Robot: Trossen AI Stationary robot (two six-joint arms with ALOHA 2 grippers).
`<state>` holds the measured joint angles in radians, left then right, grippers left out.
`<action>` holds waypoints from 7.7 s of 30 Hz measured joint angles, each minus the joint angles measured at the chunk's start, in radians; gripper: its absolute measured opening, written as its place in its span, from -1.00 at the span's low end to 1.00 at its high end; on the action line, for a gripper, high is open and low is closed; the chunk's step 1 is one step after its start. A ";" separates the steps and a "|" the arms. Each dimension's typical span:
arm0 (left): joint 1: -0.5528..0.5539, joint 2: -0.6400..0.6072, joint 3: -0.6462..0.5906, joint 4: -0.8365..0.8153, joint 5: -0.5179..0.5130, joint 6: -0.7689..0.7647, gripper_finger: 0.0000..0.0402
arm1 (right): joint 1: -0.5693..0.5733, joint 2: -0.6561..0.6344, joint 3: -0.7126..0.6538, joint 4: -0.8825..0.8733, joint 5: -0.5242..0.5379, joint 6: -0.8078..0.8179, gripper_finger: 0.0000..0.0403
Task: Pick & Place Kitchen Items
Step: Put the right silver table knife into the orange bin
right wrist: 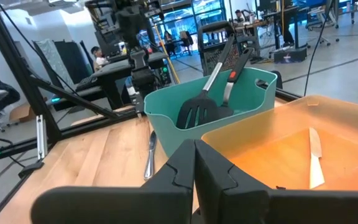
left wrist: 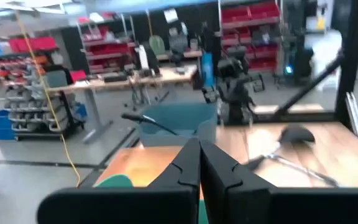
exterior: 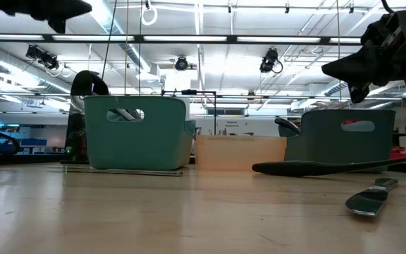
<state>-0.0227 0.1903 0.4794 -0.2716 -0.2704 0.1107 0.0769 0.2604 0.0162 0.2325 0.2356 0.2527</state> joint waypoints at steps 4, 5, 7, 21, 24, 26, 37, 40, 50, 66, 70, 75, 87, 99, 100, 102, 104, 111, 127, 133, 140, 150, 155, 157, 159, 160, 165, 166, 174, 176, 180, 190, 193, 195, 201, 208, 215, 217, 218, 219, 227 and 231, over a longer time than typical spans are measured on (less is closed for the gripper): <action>0.000 -0.048 -0.109 0.046 -0.012 -0.022 -0.99 | 0.000 0.000 0.000 0.004 0.001 -0.007 -0.96; 0.000 -0.049 -0.133 0.098 -0.001 -0.022 -0.99 | 0.000 0.000 0.000 0.003 0.001 -0.010 -0.96; -0.001 -0.051 -0.184 0.187 -0.006 -0.002 -0.99 | 0.000 0.000 0.000 0.008 0.001 -0.022 -0.96; -0.001 -0.048 -0.391 0.348 -0.031 0.039 -0.99 | -0.002 0.001 0.031 0.017 0.011 -0.120 -0.96; -0.001 -0.057 -0.391 0.351 -0.021 0.030 -0.97 | -0.001 0.063 0.116 0.018 -0.018 -0.149 -0.96; -0.001 -0.059 -0.391 0.352 -0.014 0.024 -0.96 | 0.000 0.128 0.190 -0.004 -0.047 -0.184 -0.97; -0.001 -0.060 -0.391 0.361 0.029 0.000 -0.96 | 0.061 0.768 0.892 -0.802 -0.177 -0.253 -0.93; -0.001 -0.060 -0.391 0.361 0.036 -0.004 -0.93 | 0.096 0.956 1.058 -1.006 -0.197 -0.182 -0.88; -0.001 -0.060 -0.391 0.360 0.036 -0.006 -0.97 | 0.257 1.357 1.308 -1.198 -0.264 -0.282 -0.29; -0.001 -0.060 -0.391 0.358 0.036 -0.002 -0.95 | 0.396 1.576 1.229 -1.049 -0.269 -0.393 -0.11; -0.001 -0.060 -0.391 0.353 0.039 -0.002 -0.96 | 0.400 1.580 1.173 -1.017 -0.250 -0.376 -0.15; -0.001 -0.060 -0.391 0.351 0.040 -0.001 -0.92 | 0.400 1.581 1.092 -0.885 -0.223 -0.363 -0.15; -0.001 -0.060 -0.391 0.351 0.039 -0.002 -0.96 | 0.400 1.576 1.001 -0.707 -0.244 -0.359 -0.40; 0.000 -0.060 -0.391 0.351 0.039 -0.022 -0.92 | 0.364 1.634 1.003 -0.426 -0.216 -0.366 -0.87; 0.000 -0.060 -0.391 0.351 0.039 -0.022 -0.93 | 0.356 1.647 1.003 -0.401 -0.227 -0.363 -0.87; 0.000 -0.060 -0.391 0.351 0.040 -0.022 -0.94 | 0.339 1.671 1.003 -0.374 -0.249 -0.337 -0.87; 0.000 -0.060 -0.391 0.351 0.048 -0.026 -0.95 | 0.322 1.690 1.005 -0.363 -0.283 -0.317 -0.89; 0.000 -0.060 -0.391 0.351 0.081 -0.026 -0.93 | 0.317 1.666 1.010 -0.339 -0.263 -0.363 -0.93; 0.000 -0.060 -0.391 0.345 0.081 -0.024 -0.94 | 0.336 1.583 1.119 -0.739 0.147 0.021 -0.99; 0.000 -0.060 -0.391 0.345 0.081 -0.025 -0.94 | 0.307 1.629 1.080 -0.643 0.095 0.046 -0.99; 0.000 -0.060 -0.391 0.343 0.081 -0.025 -0.96 | 0.297 1.676 1.079 -0.573 0.077 0.044 -1.00; 0.000 -0.060 -0.391 0.341 0.081 -0.025 -0.94 | 0.309 1.693 1.078 -0.509 0.055 0.053 -1.00; 0.000 -0.060 -0.391 0.340 0.081 -0.025 -0.95 | 0.311 1.693 1.078 -0.499 0.033 0.053 -1.00; 0.000 -0.060 -0.391 0.340 0.081 -0.025 -0.95 | 0.312 1.694 1.078 -0.490 0.024 0.053 -1.00; 0.000 -0.060 -0.391 0.340 0.081 -0.025 -0.94 | 0.316 1.694 1.077 -0.477 0.008 0.043 -1.00; 0.000 -0.060 -0.391 0.340 0.081 -0.025 -0.94 | 0.318 1.695 1.077 -0.469 0.000 0.035 -1.00; 0.000 -0.060 -0.391 0.340 0.081 -0.025 -0.95 | 0.330 1.696 1.077 -0.451 -0.006 0.023 -1.00; 0.000 -0.060 -0.391 0.340 0.081 -0.025 -0.95 | 0.332 1.696 1.077 -0.451 -0.002 0.024 -1.00; 0.000 -0.060 -0.391 0.340 0.081 -0.025 -0.94 | 0.332 1.697 1.076 -0.423 -0.044 -0.009 -1.00; 0.000 -0.060 -0.391 0.340 0.081 -0.025 -0.94 | 0.333 1.697 1.076 -0.424 -0.050 -0.003 -1.00; 0.000 -0.060 -0.391 0.340 0.081 -0.025 -0.95 | 0.338 1.697 1.076 -0.419 -0.054 -0.007 -1.00; 0.000 -0.060 -0.391 0.340 0.081 -0.025 -0.94 | 0.367 1.697 1.076 -0.401 -0.086 -0.050 -1.00; 0.000 -0.060 -0.391 0.339 0.088 -0.025 -0.95 | 0.372 1.697 1.076 -0.400 -0.070 -0.049 -1.00; 0.000 -0.060 -0.391 0.338 0.117 -0.025 -0.96 | 0.372 1.697 1.076 -0.398 -0.070 -0.053 -1.00; -0.001 -0.060 -0.391 0.340 0.167 -0.027 -0.96 | 0.373 1.697 1.075 -0.390 -0.033 -0.052 -0.99; -0.004 -0.060 -0.391 0.366 0.111 -0.076 -0.98 | 0.376 1.646 1.074 -0.336 0.028 -0.071 -0.95; -0.073 0.047 -0.336 0.423 0.104 -0.081 -0.99 | 0.418 1.492 1.072 -0.321 0.151 -0.138 -0.97; -0.113 0.137 -0.308 0.456 0.094 -0.083 -0.99 | 0.425 1.451 1.052 -0.329 0.159 -0.133 -0.98; -0.135 0.195 -0.294 0.482 0.082 -0.085 -0.99 | 0.429 1.433 1.040 -0.331 0.168 -0.128 -0.98; -0.158 0.252 -0.282 0.513 0.067 -0.086 -0.99 | 0.434 1.417 1.027 -0.333 0.181 -0.119 -0.98; -0.352 0.853 -0.044 0.578 -0.066 -0.074 -0.99 | 0.494 1.340 0.945 -0.401 0.252 0.020 -0.98; -0.401 1.134 0.110 0.631 -0.064 -0.052 -0.99 | 0.518 1.332 0.944 -0.512 0.221 0.145 -0.98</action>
<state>-0.4235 1.3241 0.5898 0.3589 -0.3341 0.0587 0.5947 1.5929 0.9604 -0.2796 0.4564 0.3979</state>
